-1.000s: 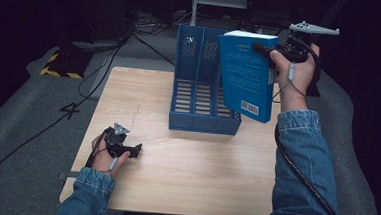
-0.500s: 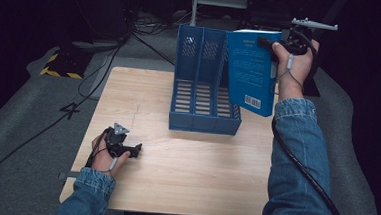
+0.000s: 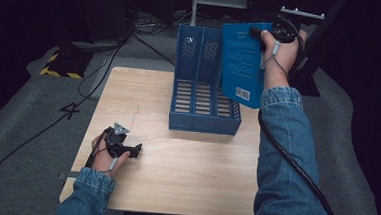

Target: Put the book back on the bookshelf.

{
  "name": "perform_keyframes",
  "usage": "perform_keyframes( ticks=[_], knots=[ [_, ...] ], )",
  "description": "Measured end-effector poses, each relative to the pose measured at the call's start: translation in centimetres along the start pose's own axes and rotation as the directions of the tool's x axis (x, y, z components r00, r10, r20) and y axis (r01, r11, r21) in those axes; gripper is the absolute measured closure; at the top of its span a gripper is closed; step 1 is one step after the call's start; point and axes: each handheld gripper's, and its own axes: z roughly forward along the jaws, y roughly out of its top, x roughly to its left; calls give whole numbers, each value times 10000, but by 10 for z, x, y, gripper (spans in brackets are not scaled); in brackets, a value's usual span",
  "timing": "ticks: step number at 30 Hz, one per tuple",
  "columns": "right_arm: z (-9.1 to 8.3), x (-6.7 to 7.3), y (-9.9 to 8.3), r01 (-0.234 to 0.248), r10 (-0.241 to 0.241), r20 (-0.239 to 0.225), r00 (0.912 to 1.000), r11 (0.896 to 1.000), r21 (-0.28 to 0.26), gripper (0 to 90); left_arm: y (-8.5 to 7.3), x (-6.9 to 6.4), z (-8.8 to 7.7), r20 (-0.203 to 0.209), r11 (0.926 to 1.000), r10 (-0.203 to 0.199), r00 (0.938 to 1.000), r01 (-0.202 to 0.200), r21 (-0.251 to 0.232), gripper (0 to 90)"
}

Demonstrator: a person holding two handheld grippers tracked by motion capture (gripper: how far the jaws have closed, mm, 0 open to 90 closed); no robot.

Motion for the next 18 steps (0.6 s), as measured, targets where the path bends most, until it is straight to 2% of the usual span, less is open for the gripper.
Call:
perform_keyframes(
  ticks=[3,7,13,18],
  knots=[
    [5,3,1,-166,167,94,9998,9998,-101,607,0,0,0,2,10000,0,10000,0,1,69],
    [8,0,0,-292,294,104,9995,9995,-110,607,0,0,0,4,10000,-2,10000,2,2,69],
    [-3,-17,-4,-692,692,-14,9976,9970,-349,606,0,0,0,38,10000,-13,10000,13,67,67],
    [-11,-26,-4,-631,635,68,9980,9968,-490,605,0,0,0,37,10000,0,10000,-1,86,67]
  ],
)
